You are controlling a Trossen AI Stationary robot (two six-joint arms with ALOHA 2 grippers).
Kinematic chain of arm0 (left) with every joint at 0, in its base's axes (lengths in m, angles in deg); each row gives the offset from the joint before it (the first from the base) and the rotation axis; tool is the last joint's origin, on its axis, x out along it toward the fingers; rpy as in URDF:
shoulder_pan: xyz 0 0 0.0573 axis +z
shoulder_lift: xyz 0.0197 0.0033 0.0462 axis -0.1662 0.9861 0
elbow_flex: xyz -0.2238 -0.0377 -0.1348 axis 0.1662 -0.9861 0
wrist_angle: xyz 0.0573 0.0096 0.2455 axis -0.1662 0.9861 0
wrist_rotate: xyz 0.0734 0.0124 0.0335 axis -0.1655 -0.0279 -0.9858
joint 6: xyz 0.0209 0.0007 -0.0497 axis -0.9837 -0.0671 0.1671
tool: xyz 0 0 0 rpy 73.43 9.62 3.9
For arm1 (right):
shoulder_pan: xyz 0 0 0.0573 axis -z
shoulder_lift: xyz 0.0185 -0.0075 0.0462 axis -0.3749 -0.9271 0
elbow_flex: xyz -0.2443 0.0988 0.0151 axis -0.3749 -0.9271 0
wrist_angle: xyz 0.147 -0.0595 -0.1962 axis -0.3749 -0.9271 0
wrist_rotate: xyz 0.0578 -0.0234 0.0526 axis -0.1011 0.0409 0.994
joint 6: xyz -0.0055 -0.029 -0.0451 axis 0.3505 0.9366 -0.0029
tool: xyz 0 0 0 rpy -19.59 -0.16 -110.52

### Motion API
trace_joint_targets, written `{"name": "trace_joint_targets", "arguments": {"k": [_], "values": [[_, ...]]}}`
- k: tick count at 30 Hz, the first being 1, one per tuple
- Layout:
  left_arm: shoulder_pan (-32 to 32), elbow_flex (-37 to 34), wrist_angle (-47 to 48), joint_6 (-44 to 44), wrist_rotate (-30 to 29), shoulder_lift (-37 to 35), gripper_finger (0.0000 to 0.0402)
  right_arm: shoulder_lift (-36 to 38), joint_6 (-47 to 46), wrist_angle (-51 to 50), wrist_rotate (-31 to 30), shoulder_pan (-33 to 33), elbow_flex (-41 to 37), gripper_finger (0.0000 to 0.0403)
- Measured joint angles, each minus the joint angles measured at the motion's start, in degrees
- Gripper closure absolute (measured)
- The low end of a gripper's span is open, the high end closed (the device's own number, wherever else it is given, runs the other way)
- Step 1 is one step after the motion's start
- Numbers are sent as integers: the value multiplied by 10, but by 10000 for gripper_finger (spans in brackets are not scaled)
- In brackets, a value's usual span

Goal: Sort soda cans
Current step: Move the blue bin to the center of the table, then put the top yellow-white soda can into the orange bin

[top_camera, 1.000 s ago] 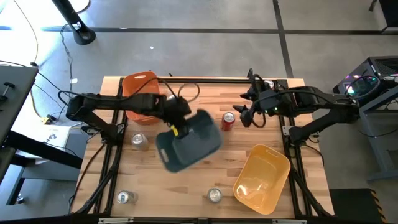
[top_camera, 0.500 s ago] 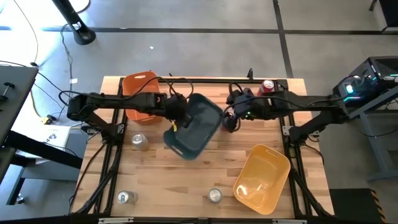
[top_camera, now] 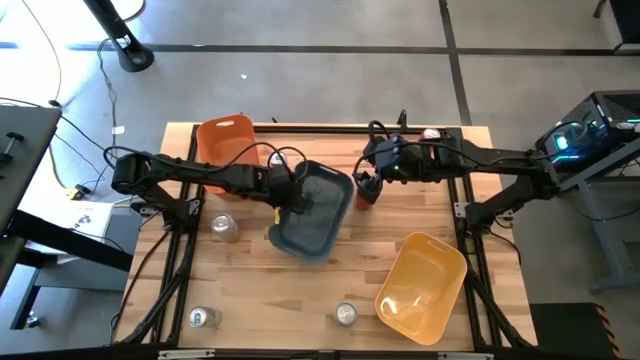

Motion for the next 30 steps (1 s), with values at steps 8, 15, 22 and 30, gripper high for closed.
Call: {"name": "trace_joint_targets", "arguments": {"k": [8,15,22,30], "values": [[3,1,-29,11,-16,0,361,0,18,0,22,9,0,134],[3,1,-28,1,-22,-7,296,0,27,0,22,10,0,134],[13,1,-33,-27,-19,-63,232,0,41,8,22,10,0,134],[21,1,-20,-127,40,-194,178,0,39,12,22,14,0,134]]}}
